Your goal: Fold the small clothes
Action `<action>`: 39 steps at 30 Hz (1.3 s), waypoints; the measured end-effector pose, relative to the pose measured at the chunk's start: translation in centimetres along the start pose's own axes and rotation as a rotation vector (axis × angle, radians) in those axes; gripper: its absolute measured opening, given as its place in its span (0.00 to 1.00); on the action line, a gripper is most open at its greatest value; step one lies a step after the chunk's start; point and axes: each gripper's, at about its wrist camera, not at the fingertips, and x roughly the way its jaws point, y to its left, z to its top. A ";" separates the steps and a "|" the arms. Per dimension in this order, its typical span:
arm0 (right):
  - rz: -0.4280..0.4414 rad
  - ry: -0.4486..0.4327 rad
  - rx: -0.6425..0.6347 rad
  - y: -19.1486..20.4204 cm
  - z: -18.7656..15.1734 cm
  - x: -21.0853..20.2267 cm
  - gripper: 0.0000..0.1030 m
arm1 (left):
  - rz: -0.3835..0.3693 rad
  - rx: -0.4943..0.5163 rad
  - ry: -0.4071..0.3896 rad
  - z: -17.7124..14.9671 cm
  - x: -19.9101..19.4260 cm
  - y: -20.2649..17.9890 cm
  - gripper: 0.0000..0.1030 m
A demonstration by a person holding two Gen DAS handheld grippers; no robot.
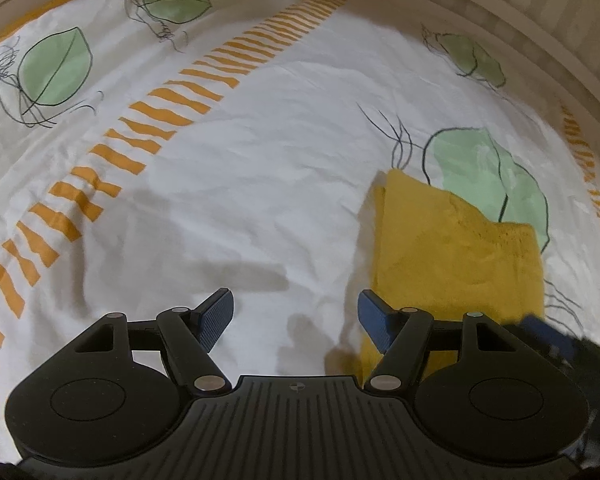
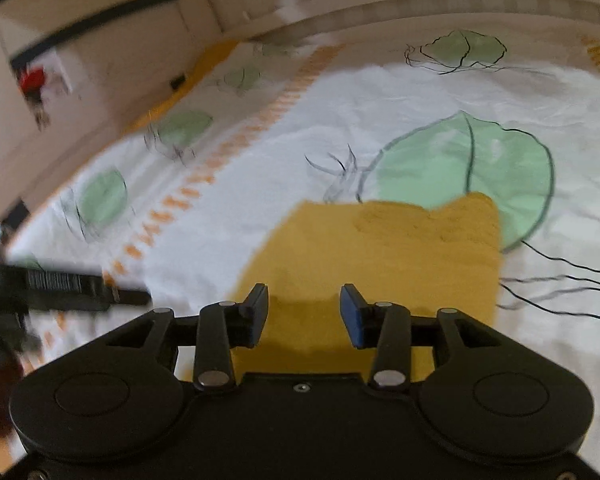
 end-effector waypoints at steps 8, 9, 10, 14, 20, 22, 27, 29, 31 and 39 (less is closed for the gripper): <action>-0.142 0.020 -0.295 1.8 -6.4 -2.8 0.53 | -0.029 0.001 0.037 -0.5 0.8 -0.6 0.65; -0.157 0.017 -0.345 2.3 -7.0 -3.2 0.53 | -0.027 0.001 0.039 -0.6 0.8 -0.7 0.65; -0.167 0.015 -0.388 2.7 -7.6 -3.4 0.53 | -0.025 0.003 0.040 -0.6 0.9 -0.8 0.65; -0.209 0.012 -0.525 3.6 -8.9 -3.7 0.52 | -0.020 0.009 0.046 -0.8 1.1 -1.1 0.65; -0.260 0.001 -0.700 4.7 -10.7 -3.4 0.51 | -0.009 0.028 0.052 -1.0 1.5 -1.8 0.65; -0.276 0.001 -0.752 5.0 -11.2 -2.9 0.51 | -0.009 0.032 0.055 -1.0 1.6 -2.0 0.65; -0.308 0.005 -0.833 5.9 -11.8 -1.8 0.48 | -0.015 0.047 0.055 -1.1 1.7 -2.5 0.65; -0.308 0.011 -0.843 6.0 -11.9 -1.3 0.37 | -0.017 0.047 0.052 -1.1 1.6 -2.5 0.65; -0.302 0.027 -0.843 6.0 -11.8 -0.9 0.16 | -0.023 0.042 0.048 -1.1 1.5 -2.4 0.65; -0.380 -0.013 -0.702 3.3 -9.7 -5.1 0.03 | -0.025 0.067 0.030 -1.3 1.2 -2.8 0.65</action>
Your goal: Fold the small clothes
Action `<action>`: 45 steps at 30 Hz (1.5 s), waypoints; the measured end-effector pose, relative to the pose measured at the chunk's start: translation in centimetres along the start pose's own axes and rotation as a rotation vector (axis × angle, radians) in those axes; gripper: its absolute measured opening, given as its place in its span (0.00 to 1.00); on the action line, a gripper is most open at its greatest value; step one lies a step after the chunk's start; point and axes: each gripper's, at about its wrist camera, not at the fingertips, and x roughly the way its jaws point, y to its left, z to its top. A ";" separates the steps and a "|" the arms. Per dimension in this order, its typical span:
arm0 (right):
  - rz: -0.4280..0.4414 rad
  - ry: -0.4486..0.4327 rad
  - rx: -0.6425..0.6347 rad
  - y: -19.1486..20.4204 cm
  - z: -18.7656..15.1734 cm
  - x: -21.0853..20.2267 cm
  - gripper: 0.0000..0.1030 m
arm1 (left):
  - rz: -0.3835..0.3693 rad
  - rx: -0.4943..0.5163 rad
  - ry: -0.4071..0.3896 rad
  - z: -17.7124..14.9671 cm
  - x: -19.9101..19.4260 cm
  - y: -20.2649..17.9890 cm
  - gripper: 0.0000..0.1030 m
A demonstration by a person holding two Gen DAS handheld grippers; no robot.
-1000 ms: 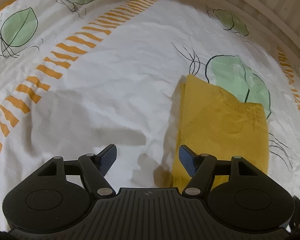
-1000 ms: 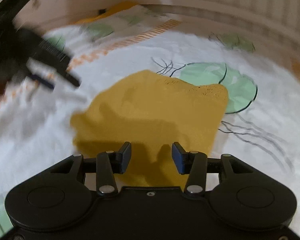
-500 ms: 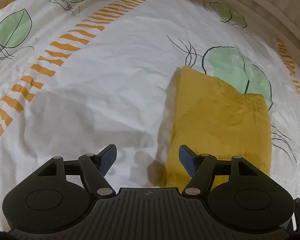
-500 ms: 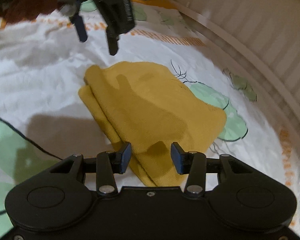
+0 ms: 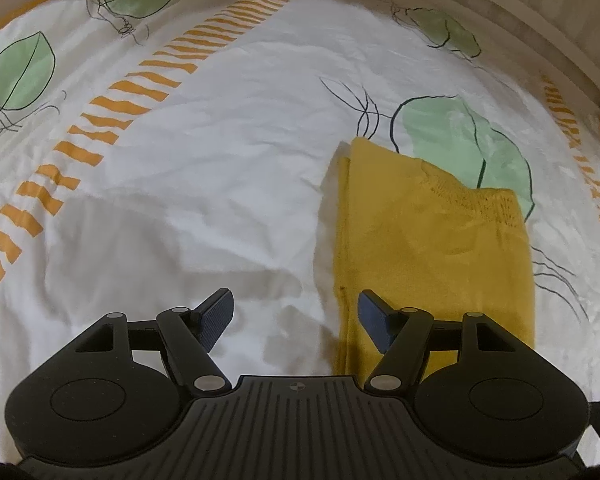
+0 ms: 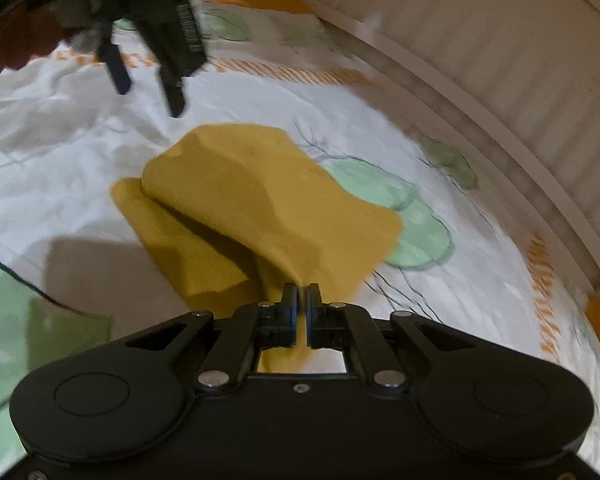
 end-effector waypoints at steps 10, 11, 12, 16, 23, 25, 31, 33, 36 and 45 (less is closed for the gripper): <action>0.141 -0.027 0.080 -0.4 -0.7 -0.7 0.08 | 0.002 0.047 0.005 -0.6 0.2 -1.0 0.65; 0.156 -0.044 0.118 -0.8 -0.6 -0.9 0.11 | 0.001 0.044 0.002 -0.6 0.2 -0.9 0.65; 0.178 -0.058 0.160 -1.1 -0.5 -1.2 0.13 | 0.001 0.037 -0.001 -0.5 0.1 -0.8 0.65; 0.338 -0.066 0.324 -1.0 0.3 -0.3 0.19 | -0.001 0.007 -0.008 -0.1 -0.3 -0.2 0.65; 0.433 -0.063 0.421 1.7 2.2 3.2 0.53 | 0.004 -0.009 -0.014 0.2 -0.6 0.7 0.65; 0.451 -0.060 0.456 2.1 2.9 4.5 0.53 | 0.003 -0.017 -0.019 0.4 -0.7 0.9 0.65; 0.553 -0.145 0.417 4.5 5.9 5.1 0.54 | 0.014 -0.032 -0.038 0.6 -1.3 1.7 0.65; 0.598 -0.184 0.359 5.0 6.4 3.7 0.55 | 0.023 -0.029 -0.040 0.7 -1.3 1.9 0.65; 0.589 -0.212 0.348 4.0 6.1 1.7 0.56 | 0.028 -0.025 -0.042 0.7 -1.3 2.0 0.65; 0.320 -0.015 0.502 -3.7 0.8 4.1 0.60 | 0.018 0.068 0.001 -0.5 0.2 -0.5 0.65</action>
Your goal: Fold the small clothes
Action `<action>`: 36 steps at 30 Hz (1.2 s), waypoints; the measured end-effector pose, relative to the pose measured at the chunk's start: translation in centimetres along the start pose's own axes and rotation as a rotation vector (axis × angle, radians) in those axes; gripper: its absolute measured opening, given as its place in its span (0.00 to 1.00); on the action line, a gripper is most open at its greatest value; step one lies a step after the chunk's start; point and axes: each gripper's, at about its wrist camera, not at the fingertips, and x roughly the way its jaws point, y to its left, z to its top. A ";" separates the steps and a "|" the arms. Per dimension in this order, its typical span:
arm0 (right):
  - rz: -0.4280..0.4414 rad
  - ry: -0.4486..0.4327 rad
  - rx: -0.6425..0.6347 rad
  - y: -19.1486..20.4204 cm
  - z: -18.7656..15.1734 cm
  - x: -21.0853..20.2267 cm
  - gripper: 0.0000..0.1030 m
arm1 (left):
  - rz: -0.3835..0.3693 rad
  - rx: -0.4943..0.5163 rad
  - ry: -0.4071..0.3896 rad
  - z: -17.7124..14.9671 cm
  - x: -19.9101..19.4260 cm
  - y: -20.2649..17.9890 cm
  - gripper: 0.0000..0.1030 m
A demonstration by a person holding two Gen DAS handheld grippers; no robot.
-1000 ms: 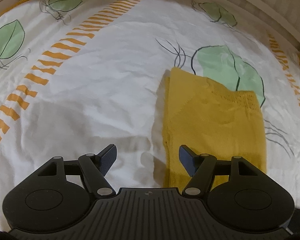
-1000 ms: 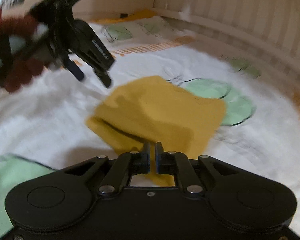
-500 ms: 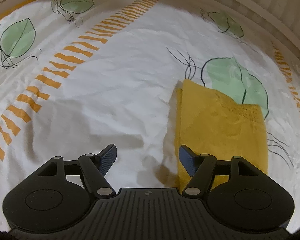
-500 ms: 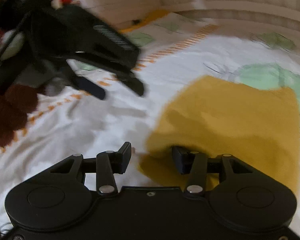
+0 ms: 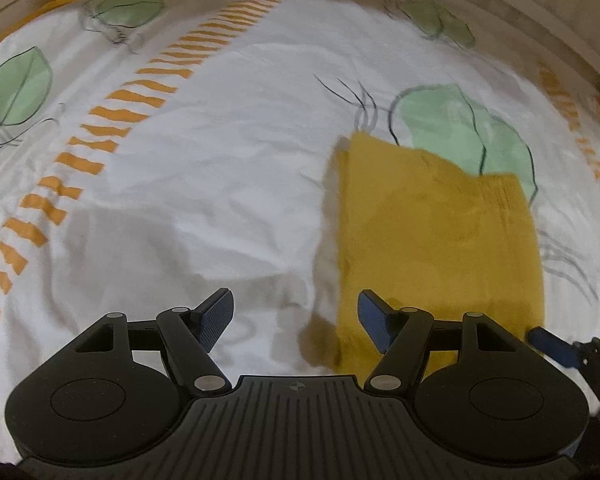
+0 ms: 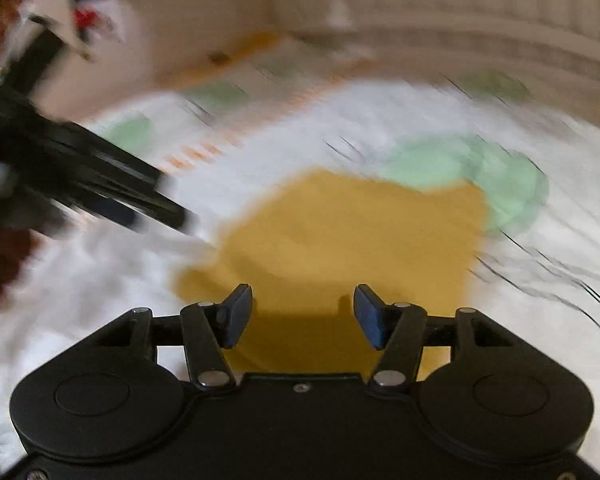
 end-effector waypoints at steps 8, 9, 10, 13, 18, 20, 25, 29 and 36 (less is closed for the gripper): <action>-0.099 0.142 0.131 -5.1 -2.9 0.0 0.58 | -0.005 0.050 0.050 -1.1 1.7 -1.2 0.65; -0.101 0.141 0.123 -4.8 -2.9 -0.1 0.58 | -0.008 0.043 0.055 -1.2 1.8 -1.1 0.65; -0.105 0.137 0.117 -4.5 -2.8 -0.1 0.58 | -0.011 0.034 0.058 -1.3 1.8 -1.0 0.65; -0.137 0.068 0.061 -3.4 -2.4 -1.3 0.59 | -0.017 0.016 0.046 -1.2 1.5 -0.4 0.65; -0.109 -0.026 -0.166 0.3 -1.5 -2.4 0.58 | -0.110 -0.005 0.052 -1.6 1.6 -0.2 0.35; -0.089 -0.021 -0.231 1.7 -1.5 -1.9 0.54 | -0.153 -0.027 0.083 -1.8 2.1 -0.1 0.34; -0.077 0.001 -0.389 4.2 -2.4 -0.6 0.49 | -0.168 -0.015 0.087 -1.9 2.4 -0.4 0.20; -0.101 0.013 -0.491 5.4 -3.2 -0.3 0.46 | -0.255 -0.045 0.033 -1.9 2.0 0.2 0.05; -0.155 0.036 -0.562 5.9 -4.0 0.2 0.24 | -0.277 -0.054 0.014 -1.6 1.7 0.1 0.05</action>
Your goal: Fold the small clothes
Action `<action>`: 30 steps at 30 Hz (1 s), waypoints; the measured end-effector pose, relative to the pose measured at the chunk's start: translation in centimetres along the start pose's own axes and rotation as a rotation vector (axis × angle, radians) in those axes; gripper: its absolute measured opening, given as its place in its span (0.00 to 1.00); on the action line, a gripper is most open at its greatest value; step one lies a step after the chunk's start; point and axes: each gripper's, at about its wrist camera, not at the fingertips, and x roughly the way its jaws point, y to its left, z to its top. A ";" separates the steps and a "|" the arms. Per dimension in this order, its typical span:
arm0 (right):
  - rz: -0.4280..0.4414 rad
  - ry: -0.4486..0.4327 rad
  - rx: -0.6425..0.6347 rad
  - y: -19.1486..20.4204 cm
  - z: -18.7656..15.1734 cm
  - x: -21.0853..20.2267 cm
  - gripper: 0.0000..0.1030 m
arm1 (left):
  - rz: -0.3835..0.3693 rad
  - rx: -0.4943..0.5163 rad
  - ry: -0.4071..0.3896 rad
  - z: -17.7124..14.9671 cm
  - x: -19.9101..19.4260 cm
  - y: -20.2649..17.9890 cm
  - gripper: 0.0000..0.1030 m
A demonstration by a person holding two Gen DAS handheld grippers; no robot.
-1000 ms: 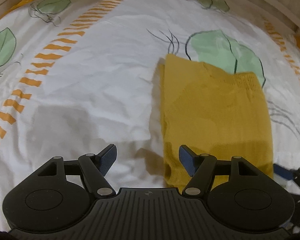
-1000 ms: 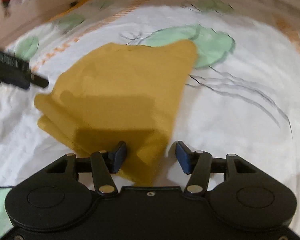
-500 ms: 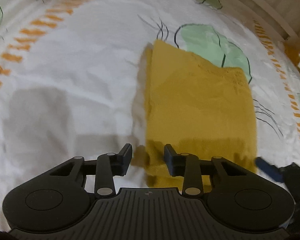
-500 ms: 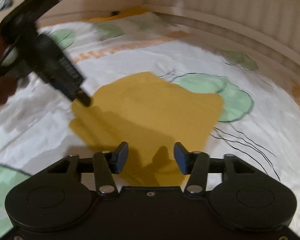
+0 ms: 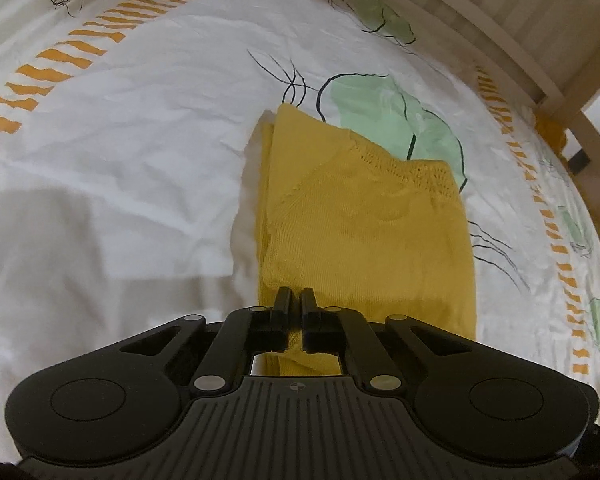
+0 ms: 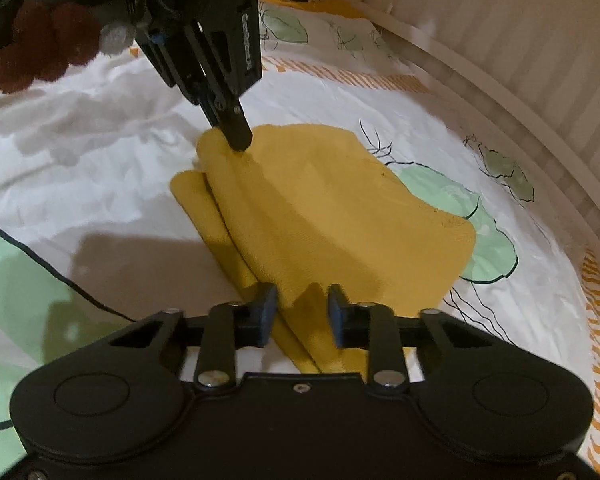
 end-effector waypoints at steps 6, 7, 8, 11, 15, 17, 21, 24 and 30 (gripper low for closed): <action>-0.034 0.012 -0.073 1.0 -0.2 0.1 0.23 | -0.012 -0.010 -0.004 0.1 -0.1 0.3 0.05; -0.038 0.015 -0.082 1.1 -0.2 0.1 0.23 | -0.022 -0.012 -0.014 0.0 -0.2 0.3 0.05; -0.043 0.020 -0.086 1.1 -0.2 0.2 0.11 | -0.027 -0.016 -0.021 0.0 -0.4 0.2 0.05; -0.087 0.004 -0.052 0.3 0.1 -0.6 0.10 | -0.057 -0.017 -0.041 0.1 -1.3 -0.2 0.05; -0.145 -0.029 -0.008 -1.5 0.1 -3.3 0.07 | -0.068 0.038 -0.049 -0.7 -2.4 -1.0 0.05; -0.150 -0.005 -0.015 -1.8 -0.3 -3.6 0.04 | -0.018 0.065 -0.005 -1.4 -1.5 -0.9 0.05; -0.068 0.082 -0.030 -0.9 -1.8 -2.0 0.03 | 0.063 0.100 0.083 -2.4 0.6 0.0 0.05; -0.049 0.078 -0.013 -0.7 -2.2 -2.3 0.04 | 0.052 0.107 0.085 -2.3 0.2 0.4 0.05; -0.029 0.007 0.237 -4.8 -2.0 -3.4 0.62 | -0.024 0.023 0.007 -1.6 -1.7 1.1 0.07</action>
